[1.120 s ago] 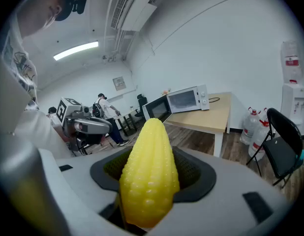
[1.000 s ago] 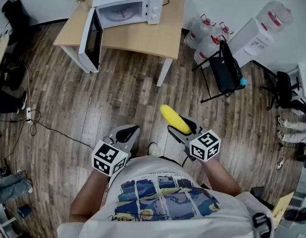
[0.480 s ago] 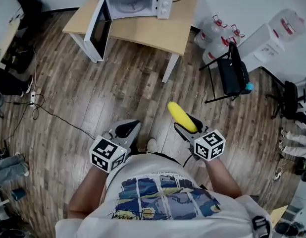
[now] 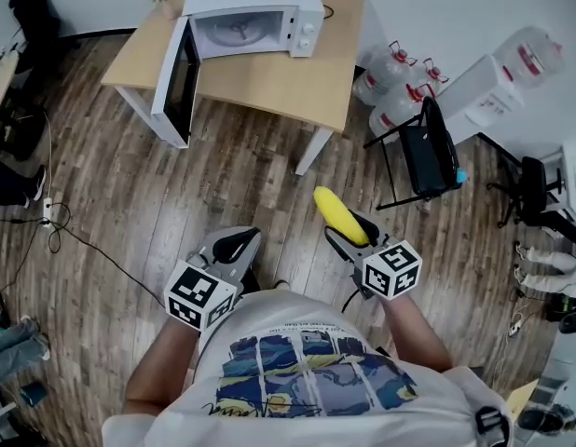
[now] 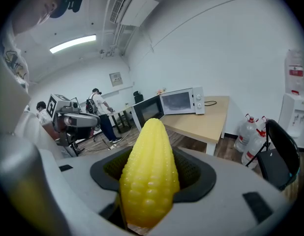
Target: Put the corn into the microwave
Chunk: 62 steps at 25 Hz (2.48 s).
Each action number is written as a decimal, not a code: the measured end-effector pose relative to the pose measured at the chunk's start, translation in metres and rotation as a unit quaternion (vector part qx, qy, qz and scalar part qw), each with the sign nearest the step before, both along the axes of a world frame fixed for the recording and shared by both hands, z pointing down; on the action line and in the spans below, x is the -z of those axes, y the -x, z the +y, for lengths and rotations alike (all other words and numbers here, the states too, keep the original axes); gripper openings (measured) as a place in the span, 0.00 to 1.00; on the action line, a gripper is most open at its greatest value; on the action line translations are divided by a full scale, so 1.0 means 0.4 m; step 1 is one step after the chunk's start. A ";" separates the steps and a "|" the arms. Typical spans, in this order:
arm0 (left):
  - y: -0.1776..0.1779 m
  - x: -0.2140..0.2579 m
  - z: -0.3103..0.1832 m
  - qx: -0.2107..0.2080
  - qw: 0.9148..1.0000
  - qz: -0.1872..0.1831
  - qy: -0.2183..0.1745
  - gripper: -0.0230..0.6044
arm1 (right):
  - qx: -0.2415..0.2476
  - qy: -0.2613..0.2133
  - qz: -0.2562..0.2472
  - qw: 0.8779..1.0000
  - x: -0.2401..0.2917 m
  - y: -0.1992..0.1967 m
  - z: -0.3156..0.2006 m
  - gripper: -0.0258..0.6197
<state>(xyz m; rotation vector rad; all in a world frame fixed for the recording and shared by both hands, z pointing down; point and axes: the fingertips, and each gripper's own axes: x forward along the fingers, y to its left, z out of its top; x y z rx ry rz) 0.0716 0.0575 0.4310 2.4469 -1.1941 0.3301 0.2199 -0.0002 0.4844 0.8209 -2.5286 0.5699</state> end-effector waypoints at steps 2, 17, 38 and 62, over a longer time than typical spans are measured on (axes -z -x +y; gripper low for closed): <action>0.033 0.018 -0.062 -0.008 1.000 0.007 -0.012 0.05 | -0.003 -0.009 0.011 1.000 0.015 0.035 -0.056 0.43; 0.376 0.112 -0.293 0.018 0.997 0.058 -0.041 0.05 | 0.004 -0.053 0.047 0.997 0.051 0.362 -0.398 0.43; 0.577 0.153 -0.665 0.161 0.986 0.015 -0.043 0.05 | 0.112 -0.085 0.084 0.987 -0.137 0.693 -1.081 0.43; 0.644 0.115 -0.725 0.363 0.931 -0.036 0.010 0.05 | 0.183 -0.119 0.131 0.967 -0.353 1.027 -1.454 0.43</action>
